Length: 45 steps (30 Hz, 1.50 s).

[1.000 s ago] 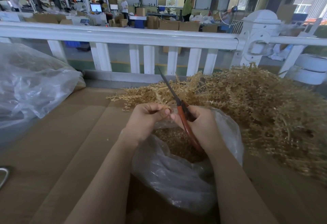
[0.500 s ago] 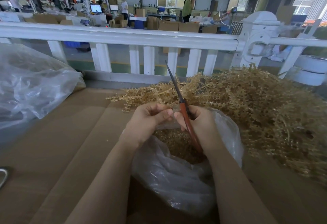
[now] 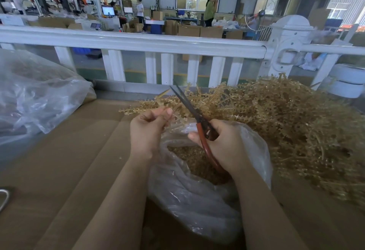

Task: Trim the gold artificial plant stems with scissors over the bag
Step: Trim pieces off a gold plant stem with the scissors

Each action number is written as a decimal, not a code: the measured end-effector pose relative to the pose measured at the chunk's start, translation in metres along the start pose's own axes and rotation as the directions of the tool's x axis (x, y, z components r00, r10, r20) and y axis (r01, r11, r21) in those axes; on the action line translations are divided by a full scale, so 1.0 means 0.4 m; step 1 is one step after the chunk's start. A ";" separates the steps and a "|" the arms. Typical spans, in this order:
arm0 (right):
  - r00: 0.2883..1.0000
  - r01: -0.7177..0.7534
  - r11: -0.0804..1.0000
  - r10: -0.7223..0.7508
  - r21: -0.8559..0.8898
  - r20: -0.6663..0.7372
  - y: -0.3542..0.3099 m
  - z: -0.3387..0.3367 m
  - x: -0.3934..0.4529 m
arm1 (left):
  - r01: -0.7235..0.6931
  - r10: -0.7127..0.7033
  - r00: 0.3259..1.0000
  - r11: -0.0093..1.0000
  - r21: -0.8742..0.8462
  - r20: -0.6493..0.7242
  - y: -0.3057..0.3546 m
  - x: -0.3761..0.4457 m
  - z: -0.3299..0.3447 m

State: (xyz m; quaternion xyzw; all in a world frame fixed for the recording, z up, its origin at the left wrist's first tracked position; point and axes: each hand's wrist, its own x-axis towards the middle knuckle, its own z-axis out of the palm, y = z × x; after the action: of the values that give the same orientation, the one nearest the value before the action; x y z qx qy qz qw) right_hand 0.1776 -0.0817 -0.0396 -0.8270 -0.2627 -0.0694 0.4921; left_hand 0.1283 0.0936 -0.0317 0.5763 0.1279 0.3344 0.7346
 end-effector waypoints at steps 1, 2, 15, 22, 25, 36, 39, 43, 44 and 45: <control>1.000 0.017 0.999 -0.017 -0.039 0.004 0.001 -0.001 -0.002 | -0.006 0.006 1.000 1.000 -0.005 -0.009 0.001 0.000 -0.001; 0.999 0.032 0.996 -0.031 -0.084 0.012 0.002 -0.001 -0.003 | -0.018 0.018 1.000 1.000 -0.008 -0.013 0.002 0.000 0.000; 0.996 0.091 0.931 -0.088 -0.352 0.025 0.002 -0.006 -0.003 | -0.138 0.132 0.984 0.990 0.042 0.120 0.001 -0.002 -0.004; 0.998 0.068 0.925 -0.068 -0.374 0.011 0.001 -0.006 -0.004 | -0.103 0.092 0.968 0.994 0.036 0.234 0.009 -0.012 0.000; 0.996 0.081 0.918 -0.083 -0.388 0.011 0.000 -0.009 -0.005 | -0.067 0.057 0.972 0.997 0.039 0.229 0.008 -0.017 0.003; 0.992 0.102 0.902 -0.125 -0.420 -0.027 -0.003 -0.008 -0.003 | 0.061 -0.050 0.974 0.997 -0.043 0.223 0.010 -0.016 0.003; 0.992 0.094 0.900 -0.123 -0.425 -0.040 -0.002 -0.009 -0.004 | 0.070 -0.054 0.968 0.996 -0.056 0.244 0.015 -0.018 0.006; 0.992 0.092 0.902 -0.121 -0.421 -0.041 -0.005 -0.009 -0.004 | 0.097 -0.072 0.965 0.991 -0.089 0.252 0.015 -0.020 0.009; 0.992 0.090 0.905 -0.118 -0.415 -0.041 -0.005 -0.009 -0.004 | 0.097 -0.073 0.966 0.991 -0.088 0.249 0.015 -0.021 0.010; 0.993 0.088 0.908 -0.114 -0.411 -0.040 -0.006 -0.009 -0.004 | 0.097 -0.072 0.966 0.991 -0.091 0.249 0.014 -0.021 0.010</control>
State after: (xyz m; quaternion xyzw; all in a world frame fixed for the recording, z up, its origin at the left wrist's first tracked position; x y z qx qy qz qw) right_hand 0.1754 -0.0845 -0.0365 -0.8941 -0.2694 -0.1741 0.3125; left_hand 0.1224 0.0857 -0.0269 0.5688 0.0433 0.2351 0.7870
